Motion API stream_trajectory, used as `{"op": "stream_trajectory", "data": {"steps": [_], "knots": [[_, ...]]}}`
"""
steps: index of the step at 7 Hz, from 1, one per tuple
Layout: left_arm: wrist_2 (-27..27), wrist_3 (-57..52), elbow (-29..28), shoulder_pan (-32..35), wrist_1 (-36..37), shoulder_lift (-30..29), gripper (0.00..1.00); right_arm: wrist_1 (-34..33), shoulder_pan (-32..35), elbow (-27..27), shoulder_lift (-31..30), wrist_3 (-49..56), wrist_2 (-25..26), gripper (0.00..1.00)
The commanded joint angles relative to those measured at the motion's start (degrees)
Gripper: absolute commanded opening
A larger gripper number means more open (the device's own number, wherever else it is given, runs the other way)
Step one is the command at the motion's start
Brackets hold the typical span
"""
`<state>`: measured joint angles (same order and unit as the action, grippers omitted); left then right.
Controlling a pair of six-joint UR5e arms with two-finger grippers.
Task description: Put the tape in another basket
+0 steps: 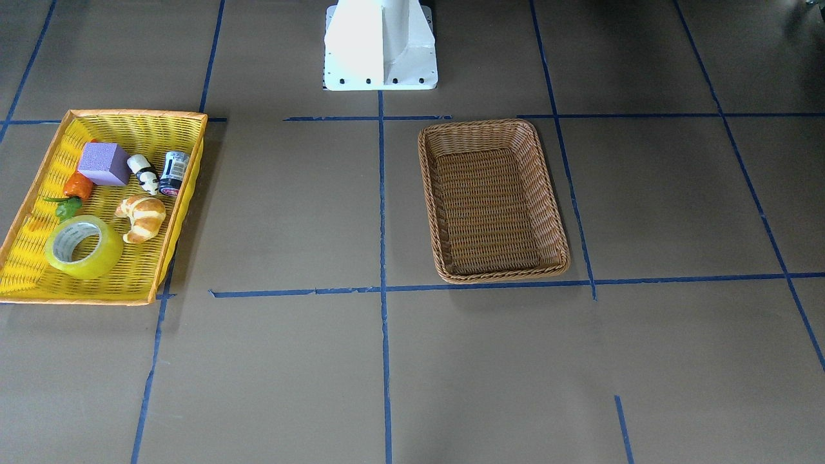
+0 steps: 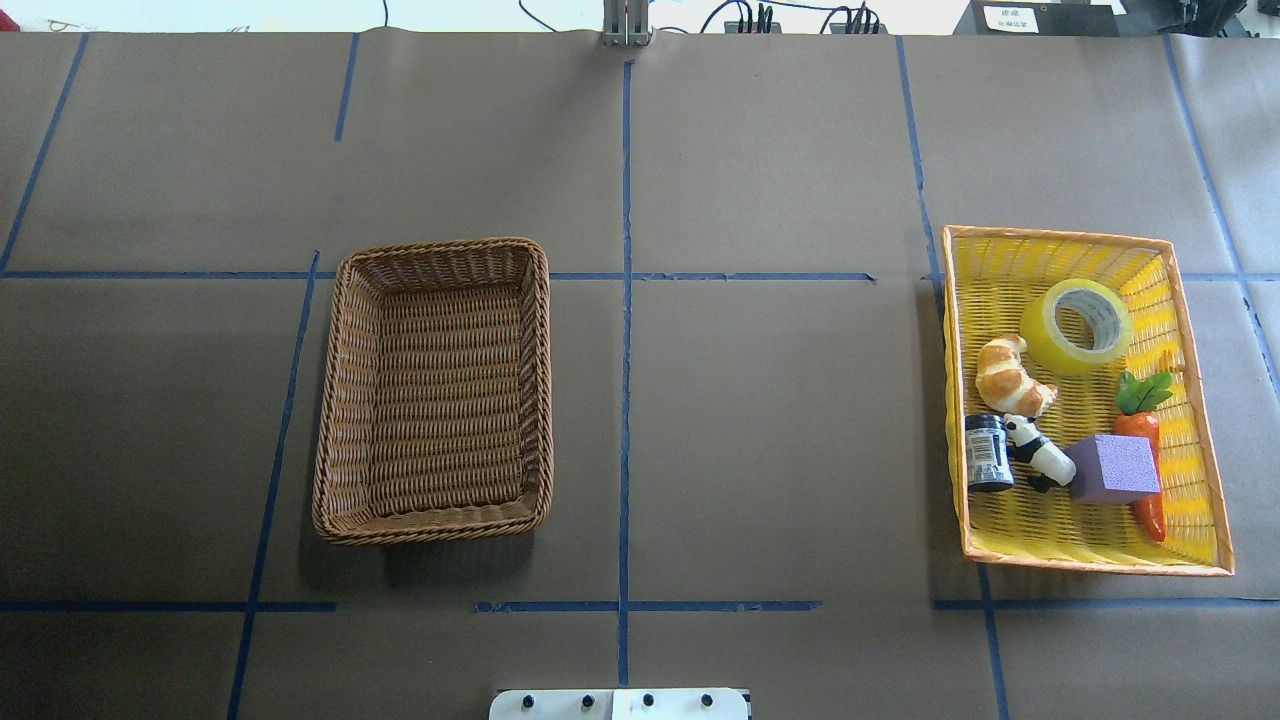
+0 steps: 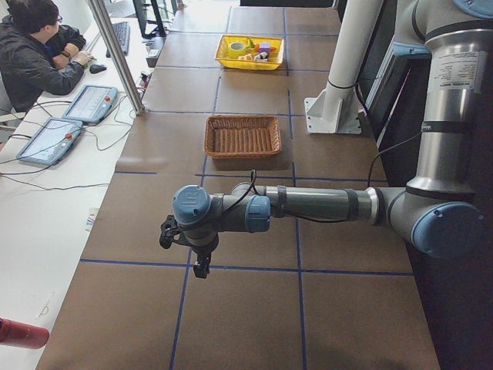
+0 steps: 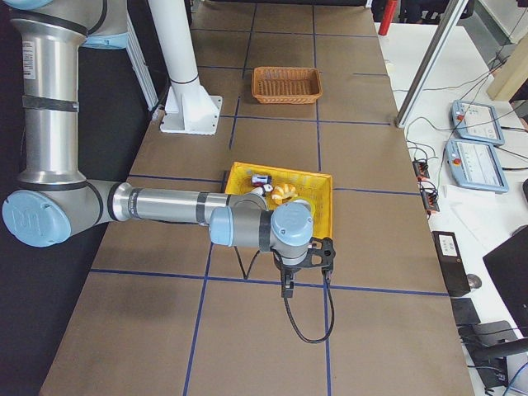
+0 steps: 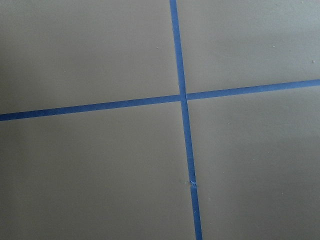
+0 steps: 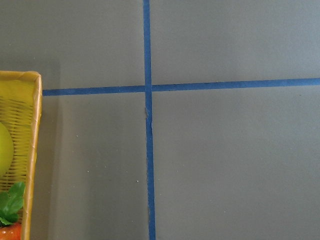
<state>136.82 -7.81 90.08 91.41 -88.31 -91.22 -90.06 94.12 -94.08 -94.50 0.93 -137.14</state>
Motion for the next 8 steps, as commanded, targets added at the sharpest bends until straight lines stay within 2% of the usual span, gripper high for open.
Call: {"op": "stream_trajectory", "data": {"steps": [1,8], "knots": [[0.1,0.1,0.2,0.0,-0.1,0.0,1.0,0.3,0.0,0.0,-0.4,-0.5,-0.2,1.0],[0.1,0.3,0.7,-0.1,-0.2,-0.1,1.0,0.5,-0.1,-0.1,-0.2,-0.8,-0.6,1.0]]}}
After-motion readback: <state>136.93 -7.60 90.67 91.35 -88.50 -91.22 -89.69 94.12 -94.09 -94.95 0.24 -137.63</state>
